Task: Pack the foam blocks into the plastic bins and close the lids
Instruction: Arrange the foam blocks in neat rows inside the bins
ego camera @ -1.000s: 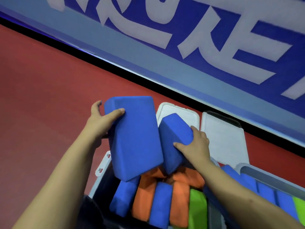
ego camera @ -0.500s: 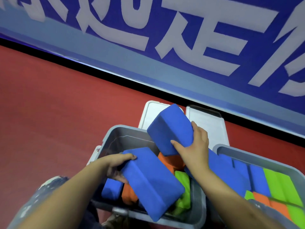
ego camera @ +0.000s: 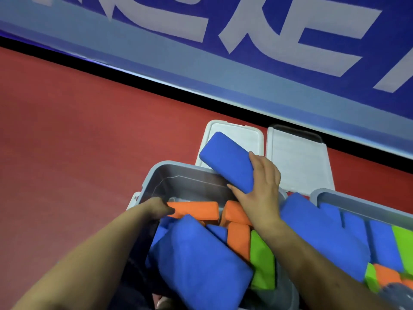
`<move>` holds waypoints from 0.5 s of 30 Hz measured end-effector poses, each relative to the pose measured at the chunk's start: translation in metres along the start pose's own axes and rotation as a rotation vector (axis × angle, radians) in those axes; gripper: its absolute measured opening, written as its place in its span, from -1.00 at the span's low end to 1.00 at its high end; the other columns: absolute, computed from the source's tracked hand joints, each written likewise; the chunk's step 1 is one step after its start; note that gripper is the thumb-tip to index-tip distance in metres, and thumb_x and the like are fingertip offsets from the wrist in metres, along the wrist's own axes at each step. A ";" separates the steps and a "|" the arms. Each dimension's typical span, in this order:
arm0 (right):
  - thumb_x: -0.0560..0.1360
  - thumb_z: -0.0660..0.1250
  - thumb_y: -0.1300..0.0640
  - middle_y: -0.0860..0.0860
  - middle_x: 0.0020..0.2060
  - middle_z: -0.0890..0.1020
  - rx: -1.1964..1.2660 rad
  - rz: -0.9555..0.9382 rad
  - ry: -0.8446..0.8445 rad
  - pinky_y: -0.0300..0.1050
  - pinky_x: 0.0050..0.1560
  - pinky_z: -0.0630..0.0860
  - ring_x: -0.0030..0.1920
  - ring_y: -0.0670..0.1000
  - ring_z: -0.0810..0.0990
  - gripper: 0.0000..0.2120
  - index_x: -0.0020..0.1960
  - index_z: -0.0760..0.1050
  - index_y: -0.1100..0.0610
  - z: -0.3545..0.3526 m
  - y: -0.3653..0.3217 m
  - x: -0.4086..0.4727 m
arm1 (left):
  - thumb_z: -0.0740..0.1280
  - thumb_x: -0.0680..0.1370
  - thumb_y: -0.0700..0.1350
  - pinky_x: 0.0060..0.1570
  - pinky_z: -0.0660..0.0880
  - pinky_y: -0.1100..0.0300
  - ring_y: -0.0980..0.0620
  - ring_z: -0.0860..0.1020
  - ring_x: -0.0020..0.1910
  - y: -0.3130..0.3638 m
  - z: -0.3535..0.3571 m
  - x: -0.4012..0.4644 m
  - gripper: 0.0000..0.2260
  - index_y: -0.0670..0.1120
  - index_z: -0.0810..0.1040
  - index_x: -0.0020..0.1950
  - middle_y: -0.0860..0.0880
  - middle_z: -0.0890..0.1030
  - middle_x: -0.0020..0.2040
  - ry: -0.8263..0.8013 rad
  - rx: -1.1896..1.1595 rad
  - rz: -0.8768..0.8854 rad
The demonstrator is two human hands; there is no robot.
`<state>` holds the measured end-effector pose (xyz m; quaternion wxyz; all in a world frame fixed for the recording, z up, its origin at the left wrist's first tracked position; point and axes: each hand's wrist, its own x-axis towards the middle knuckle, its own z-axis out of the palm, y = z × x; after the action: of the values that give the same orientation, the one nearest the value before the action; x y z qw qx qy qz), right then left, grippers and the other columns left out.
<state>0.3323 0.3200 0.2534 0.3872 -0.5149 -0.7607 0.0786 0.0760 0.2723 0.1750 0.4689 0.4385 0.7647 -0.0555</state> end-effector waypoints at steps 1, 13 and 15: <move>0.27 0.58 0.14 0.13 0.22 0.44 -0.005 -0.032 0.013 -0.20 0.36 0.16 0.25 0.09 0.31 -0.22 0.38 0.27 0.11 0.009 0.005 0.004 | 0.27 0.53 -0.01 -0.21 0.37 0.19 -0.12 0.55 -0.02 0.002 -0.005 0.009 -0.81 -0.13 0.55 -0.08 -0.09 0.58 -0.12 0.097 0.070 0.057; 0.27 0.59 0.12 0.02 0.26 0.36 -0.239 -0.119 -0.001 0.08 0.33 0.28 0.31 0.14 0.34 -0.23 0.37 0.29 0.04 0.074 0.101 0.019 | 0.38 0.45 0.16 0.36 0.32 -0.08 -0.19 0.29 0.41 0.059 0.038 0.139 -0.24 0.07 0.09 0.55 -0.13 0.24 0.45 -0.095 0.602 0.312; 0.26 0.58 0.14 0.01 0.26 0.37 -0.262 -0.150 -0.041 0.09 0.32 0.31 0.31 0.14 0.36 -0.23 0.38 0.30 0.06 0.079 0.111 0.014 | 0.38 0.45 0.19 0.38 0.29 -0.04 -0.19 0.28 0.43 0.070 0.047 0.155 -0.22 0.14 0.04 0.55 -0.13 0.21 0.46 -0.152 0.546 0.335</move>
<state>0.3572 0.4042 0.1491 0.3059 -0.5010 -0.8086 -0.0403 0.1307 0.3876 0.0532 0.3922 0.6623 0.6018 -0.2132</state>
